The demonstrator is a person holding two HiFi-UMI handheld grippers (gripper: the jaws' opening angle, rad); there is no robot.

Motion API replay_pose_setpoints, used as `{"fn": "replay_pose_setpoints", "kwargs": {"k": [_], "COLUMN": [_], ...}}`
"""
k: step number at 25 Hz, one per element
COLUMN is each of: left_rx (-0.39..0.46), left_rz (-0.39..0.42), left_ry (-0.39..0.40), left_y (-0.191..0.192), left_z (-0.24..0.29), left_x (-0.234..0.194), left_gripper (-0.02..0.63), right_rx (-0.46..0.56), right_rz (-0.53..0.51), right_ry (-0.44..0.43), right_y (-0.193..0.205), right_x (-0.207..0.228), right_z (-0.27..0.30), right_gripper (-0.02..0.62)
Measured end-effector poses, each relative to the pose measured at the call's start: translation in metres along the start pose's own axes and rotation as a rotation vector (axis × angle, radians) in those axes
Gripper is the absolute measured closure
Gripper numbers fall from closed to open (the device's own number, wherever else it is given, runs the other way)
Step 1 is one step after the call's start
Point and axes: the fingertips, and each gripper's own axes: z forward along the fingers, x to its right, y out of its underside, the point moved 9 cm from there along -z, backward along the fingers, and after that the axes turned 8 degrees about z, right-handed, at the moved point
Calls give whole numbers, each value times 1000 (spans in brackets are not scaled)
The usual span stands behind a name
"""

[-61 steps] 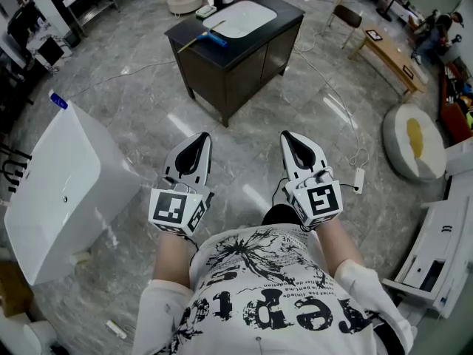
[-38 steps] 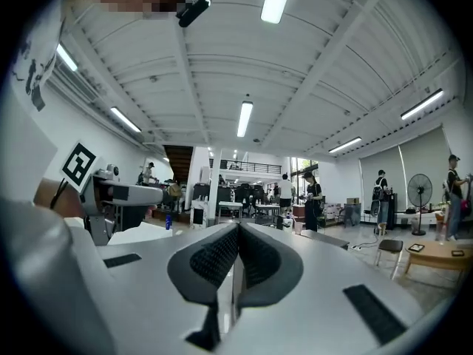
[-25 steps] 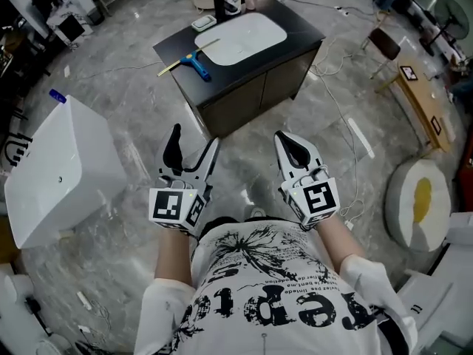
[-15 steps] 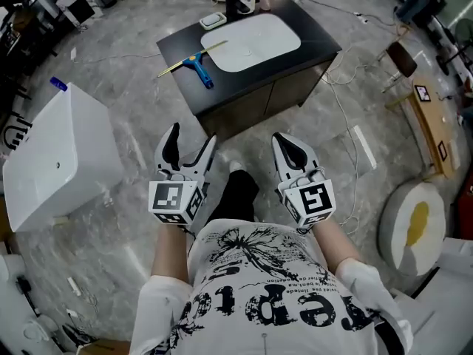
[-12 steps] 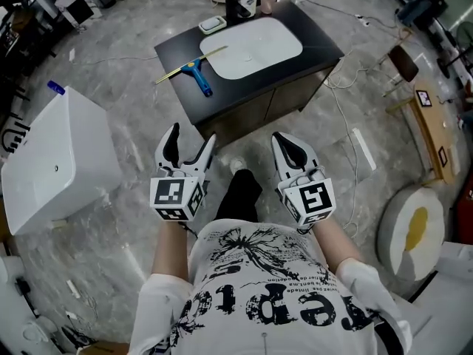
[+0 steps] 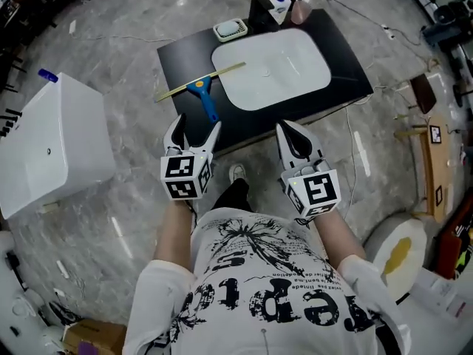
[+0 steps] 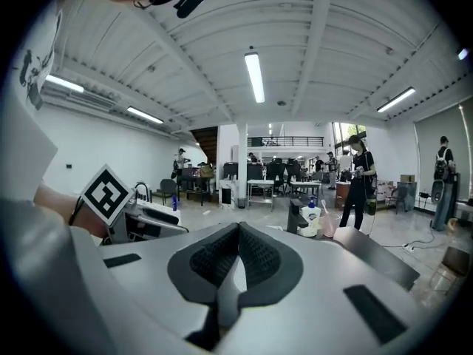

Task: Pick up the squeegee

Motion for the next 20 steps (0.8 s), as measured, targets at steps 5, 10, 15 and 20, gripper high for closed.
{"fn": "replay_pose_setpoints", "kwargs": {"k": [5,10,15,20], "left_rx": [-155,-312,-424,-534], "left_rz": [-92,-217,-278,-267], "left_ry": [-17,-38,-74,-123], "left_y": [13,37,53,62], "left_z": [80,139,185,222], "left_x": [-35,-58,-68,-72], "left_gripper": [247,247,247,247], "right_rx": [-57,-111,-142,-160], "right_rz": [-9,2,-1,-18], "right_ry": [-42,-78,-130,-214], "right_y": [-7,-7,-5,-15], "right_x": [33,59,83,112], "right_z": [84,139,175,213], "right_gripper": [581,581,581,581]}}
